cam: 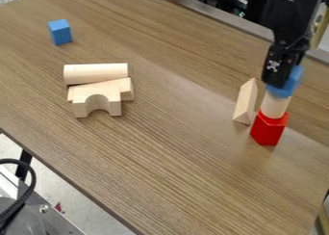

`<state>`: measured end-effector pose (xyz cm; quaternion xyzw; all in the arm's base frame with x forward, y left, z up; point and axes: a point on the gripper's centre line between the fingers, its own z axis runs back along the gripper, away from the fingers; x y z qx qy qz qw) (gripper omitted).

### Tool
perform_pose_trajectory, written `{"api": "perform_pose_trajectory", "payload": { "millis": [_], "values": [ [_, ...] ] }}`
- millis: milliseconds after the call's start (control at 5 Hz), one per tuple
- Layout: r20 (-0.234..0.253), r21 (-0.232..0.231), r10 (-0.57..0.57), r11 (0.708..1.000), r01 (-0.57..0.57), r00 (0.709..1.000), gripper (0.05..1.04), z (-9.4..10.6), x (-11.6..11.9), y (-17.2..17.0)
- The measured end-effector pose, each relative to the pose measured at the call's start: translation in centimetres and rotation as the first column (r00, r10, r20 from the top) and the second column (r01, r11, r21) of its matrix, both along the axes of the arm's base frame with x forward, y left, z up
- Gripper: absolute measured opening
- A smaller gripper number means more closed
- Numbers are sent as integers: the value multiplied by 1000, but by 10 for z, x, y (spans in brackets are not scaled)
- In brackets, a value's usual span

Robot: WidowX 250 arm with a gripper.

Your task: Put blue squar on top

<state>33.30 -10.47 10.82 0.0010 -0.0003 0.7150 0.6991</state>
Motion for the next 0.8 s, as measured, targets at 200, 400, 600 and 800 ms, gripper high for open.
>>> {"api": "perform_pose_trajectory", "payload": {
  "millis": [200,400,600,800],
  "values": [
    [5,5,4,1000,-4,1000,569,-4,0,1],
    [13,-1,27,1000,-27,1000,570,-6,0,1],
    [38,-11,53,999,-52,998,624,-5,-2,1],
    [33,-4,81,997,-81,996,918,-8,-3,2]
  ]
}}
